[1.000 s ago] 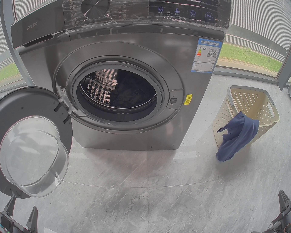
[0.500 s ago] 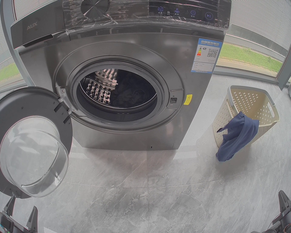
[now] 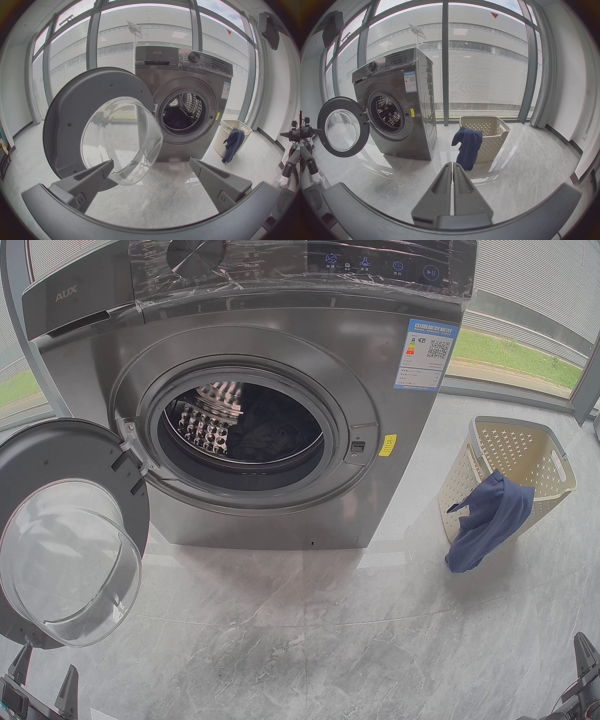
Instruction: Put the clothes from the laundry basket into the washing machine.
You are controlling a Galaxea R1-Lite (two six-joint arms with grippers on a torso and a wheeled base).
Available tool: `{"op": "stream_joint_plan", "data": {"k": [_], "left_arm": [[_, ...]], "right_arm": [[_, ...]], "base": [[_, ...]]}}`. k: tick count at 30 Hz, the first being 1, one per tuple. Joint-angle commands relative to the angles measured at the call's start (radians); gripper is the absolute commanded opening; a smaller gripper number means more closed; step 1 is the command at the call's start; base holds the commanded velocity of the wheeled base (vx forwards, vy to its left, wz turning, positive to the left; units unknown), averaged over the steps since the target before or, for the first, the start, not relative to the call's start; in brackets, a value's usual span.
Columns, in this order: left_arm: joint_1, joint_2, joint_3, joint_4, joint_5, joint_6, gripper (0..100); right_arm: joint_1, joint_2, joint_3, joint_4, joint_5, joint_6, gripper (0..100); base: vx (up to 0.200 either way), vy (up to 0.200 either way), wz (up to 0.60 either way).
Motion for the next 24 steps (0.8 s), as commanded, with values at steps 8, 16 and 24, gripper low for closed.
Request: {"op": "stream_joint_plan", "data": {"k": [8,16,24], "left_arm": [[0.002,-0.014,0.018,0.001,0.001,-0.006,100],[0.000,-0.014,0.018,0.000,0.001,-0.006,100],[0.000,-0.014,0.018,0.001,0.002,0.007,100]], "right_arm": [[-0.001,-0.013,0.018,-0.001,0.001,-0.003,0],[-0.001,-0.013,0.018,-0.001,0.001,-0.003,0],[0.000,-0.013,0.018,-0.001,0.001,-0.001,0]], "base": [[0.000,0.000,0.00],[0.000,0.000,0.00],[0.000,0.000,0.00]]}}
